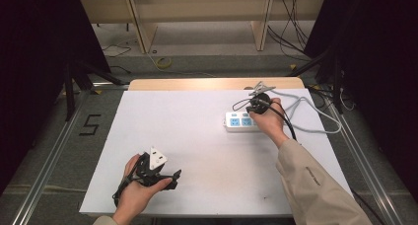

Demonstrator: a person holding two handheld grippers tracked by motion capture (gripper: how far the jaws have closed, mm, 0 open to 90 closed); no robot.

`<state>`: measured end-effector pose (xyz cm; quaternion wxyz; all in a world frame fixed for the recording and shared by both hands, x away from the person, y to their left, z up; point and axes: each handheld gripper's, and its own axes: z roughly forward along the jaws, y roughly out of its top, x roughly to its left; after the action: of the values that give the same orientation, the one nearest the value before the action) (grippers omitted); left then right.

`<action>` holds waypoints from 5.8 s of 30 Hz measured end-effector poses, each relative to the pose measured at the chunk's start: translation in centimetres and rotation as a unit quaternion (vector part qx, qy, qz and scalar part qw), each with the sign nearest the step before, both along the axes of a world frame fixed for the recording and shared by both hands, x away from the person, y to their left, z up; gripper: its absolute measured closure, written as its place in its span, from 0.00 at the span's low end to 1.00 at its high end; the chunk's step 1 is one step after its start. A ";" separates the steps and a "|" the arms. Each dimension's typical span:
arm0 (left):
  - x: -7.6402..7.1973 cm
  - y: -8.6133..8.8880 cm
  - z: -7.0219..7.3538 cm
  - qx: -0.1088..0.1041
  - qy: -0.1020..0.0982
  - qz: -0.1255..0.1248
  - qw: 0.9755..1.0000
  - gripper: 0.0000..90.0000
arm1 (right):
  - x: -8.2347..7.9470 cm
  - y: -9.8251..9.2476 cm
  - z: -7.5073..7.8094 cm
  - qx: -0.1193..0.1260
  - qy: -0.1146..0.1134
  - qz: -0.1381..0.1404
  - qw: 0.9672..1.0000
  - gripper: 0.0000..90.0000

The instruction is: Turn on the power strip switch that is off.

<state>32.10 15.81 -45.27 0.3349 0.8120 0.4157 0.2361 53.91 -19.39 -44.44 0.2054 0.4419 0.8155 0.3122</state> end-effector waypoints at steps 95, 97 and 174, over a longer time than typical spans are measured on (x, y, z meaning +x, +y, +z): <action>-0.1 -0.2 0.1 0.002 0.000 -0.003 1.000 0.13 | 0.8 2.0 -0.4 -0.028 0.053 0.003 0.998 1.00; -0.1 -0.2 0.1 0.002 0.000 -0.004 1.000 0.13 | 0.7 2.5 -0.5 -0.051 0.039 0.008 0.998 1.00; -0.1 0.1 0.1 -0.001 -0.001 -0.001 1.000 0.13 | 1.6 1.5 -0.2 -0.029 0.075 0.003 0.997 1.00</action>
<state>31.95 15.87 -45.22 0.3366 0.8118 0.4148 0.2360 55.50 -17.88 -44.65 0.1552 0.4556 0.8386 0.2552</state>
